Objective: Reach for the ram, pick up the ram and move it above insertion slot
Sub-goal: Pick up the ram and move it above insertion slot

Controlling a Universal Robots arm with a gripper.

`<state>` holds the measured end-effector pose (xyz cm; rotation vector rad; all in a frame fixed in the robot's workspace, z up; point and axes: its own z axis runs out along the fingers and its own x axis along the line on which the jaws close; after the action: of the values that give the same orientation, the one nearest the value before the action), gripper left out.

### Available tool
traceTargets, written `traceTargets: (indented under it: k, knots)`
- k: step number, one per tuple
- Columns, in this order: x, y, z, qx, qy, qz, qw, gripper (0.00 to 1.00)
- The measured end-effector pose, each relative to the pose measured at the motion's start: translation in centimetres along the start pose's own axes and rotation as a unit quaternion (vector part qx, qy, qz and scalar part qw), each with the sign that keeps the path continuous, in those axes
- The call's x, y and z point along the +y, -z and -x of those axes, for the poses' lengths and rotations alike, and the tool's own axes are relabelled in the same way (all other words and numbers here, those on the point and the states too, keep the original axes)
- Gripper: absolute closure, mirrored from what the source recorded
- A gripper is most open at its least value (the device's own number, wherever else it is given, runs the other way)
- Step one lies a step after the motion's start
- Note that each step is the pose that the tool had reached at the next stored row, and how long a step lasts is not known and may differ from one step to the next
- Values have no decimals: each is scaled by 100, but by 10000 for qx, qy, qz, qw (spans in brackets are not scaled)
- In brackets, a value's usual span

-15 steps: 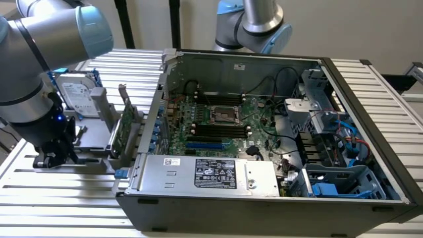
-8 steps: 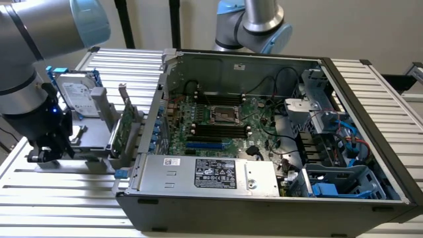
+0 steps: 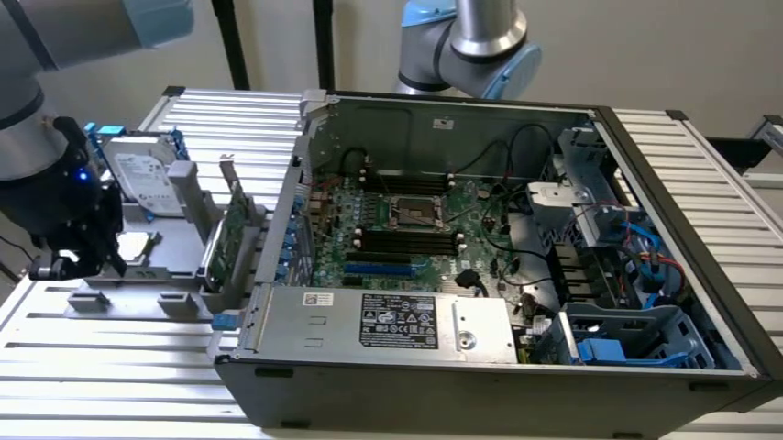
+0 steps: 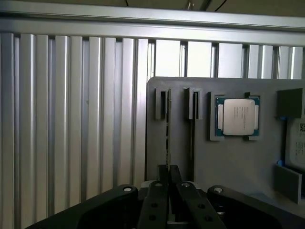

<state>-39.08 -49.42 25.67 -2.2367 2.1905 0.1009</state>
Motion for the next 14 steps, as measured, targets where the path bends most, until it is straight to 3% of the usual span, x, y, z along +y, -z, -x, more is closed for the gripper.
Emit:
traceTargets:
  k: [6,14]
  knots:
    - [-88,274,12,0,-1,0,10000,87]
    - [-389,649,25,-1,-1,9,10000,87]
